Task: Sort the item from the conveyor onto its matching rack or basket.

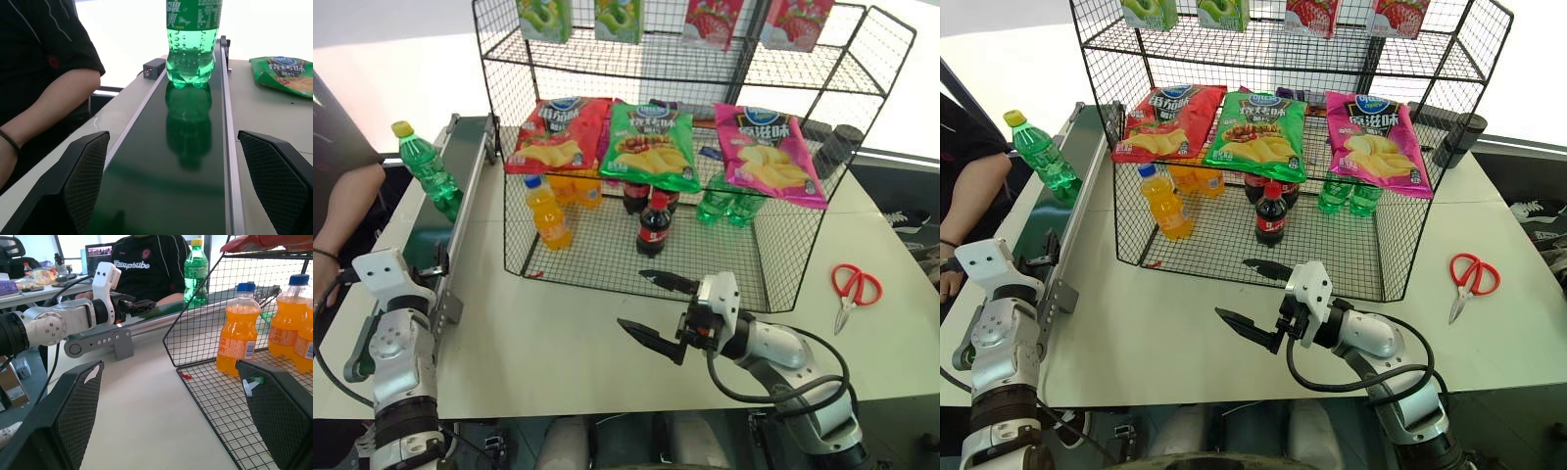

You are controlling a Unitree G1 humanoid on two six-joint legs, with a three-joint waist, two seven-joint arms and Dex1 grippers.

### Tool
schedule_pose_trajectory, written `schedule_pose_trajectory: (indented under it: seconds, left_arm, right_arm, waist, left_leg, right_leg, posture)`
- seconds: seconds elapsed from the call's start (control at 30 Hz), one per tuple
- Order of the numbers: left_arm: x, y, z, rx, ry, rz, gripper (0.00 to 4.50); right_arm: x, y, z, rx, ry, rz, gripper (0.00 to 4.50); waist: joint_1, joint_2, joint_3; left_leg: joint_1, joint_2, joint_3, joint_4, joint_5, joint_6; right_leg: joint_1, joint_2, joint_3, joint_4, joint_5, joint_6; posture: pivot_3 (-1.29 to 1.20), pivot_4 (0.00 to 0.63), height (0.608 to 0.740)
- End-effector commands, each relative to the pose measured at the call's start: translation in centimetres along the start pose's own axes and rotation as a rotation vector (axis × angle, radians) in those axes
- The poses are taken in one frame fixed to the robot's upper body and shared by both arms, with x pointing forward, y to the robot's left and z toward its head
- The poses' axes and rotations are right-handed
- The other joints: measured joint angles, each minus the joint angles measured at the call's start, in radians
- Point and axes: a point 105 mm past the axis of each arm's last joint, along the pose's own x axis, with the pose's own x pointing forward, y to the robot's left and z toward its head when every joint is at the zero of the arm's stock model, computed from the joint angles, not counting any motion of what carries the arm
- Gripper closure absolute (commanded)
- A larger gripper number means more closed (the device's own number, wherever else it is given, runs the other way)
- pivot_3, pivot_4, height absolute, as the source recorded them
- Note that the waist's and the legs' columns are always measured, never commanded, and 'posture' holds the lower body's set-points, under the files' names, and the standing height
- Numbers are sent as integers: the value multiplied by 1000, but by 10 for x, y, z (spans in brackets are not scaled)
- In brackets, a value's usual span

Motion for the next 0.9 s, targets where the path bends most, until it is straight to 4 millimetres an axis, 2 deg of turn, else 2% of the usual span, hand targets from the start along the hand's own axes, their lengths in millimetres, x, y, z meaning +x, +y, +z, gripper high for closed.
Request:
schedule_pose_trajectory:
  seconds: [0.03, 0.87, 0.9]
  left_arm:
    - [2, -1, 16, 5, -70, 15, 0]
    - [1, -2, 20, 0, -103, 64, 0]
    - [0, -2, 20, -3, -108, 64, 255]
  right_arm:
    - [3, 2, 8, -17, -46, 7, 12]
    - [6, 2, 10, 14, -46, 22, 12]
    - [6, 2, 10, 15, -46, 23, 1]
  waist:
    - [0, 0, 0]
    - [0, 0, 0]
    - [2, 0, 0]
  left_leg:
    - [0, 0, 0, 0, 0, 0]
    - [0, 0, 0, 0, 0, 0]
    - [0, 0, 0, 0, 0, 0]
  right_leg:
    - [0, 0, 0, 0, 0, 0]
    - [0, 0, 0, 0, 0, 0]
    - [0, 0, 0, 0, 0, 0]
  posture:
    - [0, 150, 740]
    - [0, 150, 740]
    - [0, 150, 740]
